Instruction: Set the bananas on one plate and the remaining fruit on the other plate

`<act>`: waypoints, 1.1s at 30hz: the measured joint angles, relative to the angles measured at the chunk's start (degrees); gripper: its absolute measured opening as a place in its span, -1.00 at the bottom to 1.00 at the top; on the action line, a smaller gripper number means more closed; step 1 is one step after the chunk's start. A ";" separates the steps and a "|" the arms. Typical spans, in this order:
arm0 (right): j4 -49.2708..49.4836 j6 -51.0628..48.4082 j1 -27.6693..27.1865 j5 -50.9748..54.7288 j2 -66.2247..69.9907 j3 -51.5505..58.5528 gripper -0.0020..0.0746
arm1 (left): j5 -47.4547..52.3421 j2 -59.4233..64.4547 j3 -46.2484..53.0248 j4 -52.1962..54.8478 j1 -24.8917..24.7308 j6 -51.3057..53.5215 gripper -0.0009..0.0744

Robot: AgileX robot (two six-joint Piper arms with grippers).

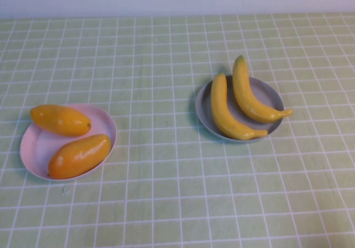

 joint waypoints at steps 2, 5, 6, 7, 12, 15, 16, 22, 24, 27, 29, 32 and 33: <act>-0.22 0.00 0.00 2.41 0.00 0.09 -0.99 | 0.00 0.00 0.00 0.00 0.00 0.00 -0.97; -0.78 -0.09 0.00 3.95 0.00 0.09 -0.99 | 0.00 0.00 0.00 0.00 0.00 0.00 -0.97; -0.90 -0.09 0.00 4.04 0.00 0.09 -0.99 | 0.00 0.00 0.00 0.00 0.00 0.00 -0.97; -1.03 -0.09 0.00 4.04 0.00 0.09 -0.99 | 0.00 0.00 0.00 0.00 0.00 0.00 -0.97; -1.15 -0.09 0.00 4.04 0.00 0.09 -0.99 | 0.00 0.00 0.00 0.00 0.00 0.00 -0.97; -1.15 -0.09 0.00 4.04 0.00 0.09 -0.99 | 0.00 0.00 0.00 0.00 0.00 0.00 -0.97; -1.15 -0.09 0.00 4.04 0.00 0.09 -0.99 | 0.00 0.00 0.00 0.00 0.00 0.00 -0.97; -1.25 -0.09 0.00 4.19 0.00 0.09 -0.99 | 0.00 0.00 0.00 0.00 0.00 0.00 -0.97; -1.25 -0.09 0.00 4.19 0.00 0.09 -0.99 | 0.00 0.00 0.00 0.00 0.00 0.00 -0.97; -1.25 -0.09 0.00 4.19 0.00 0.09 -0.99 | 0.00 0.00 0.00 0.00 0.00 0.00 -0.97; -1.25 -0.09 0.00 4.19 0.00 0.09 -0.99 | 0.00 0.00 0.00 0.00 0.00 0.00 -0.97; -1.25 -0.09 0.00 4.24 0.00 0.09 -0.99 | 0.00 0.00 0.00 0.00 0.00 0.00 -0.97; -1.25 -0.09 0.00 4.24 0.00 0.09 -0.99 | 0.00 0.00 0.00 0.00 0.00 0.00 -0.97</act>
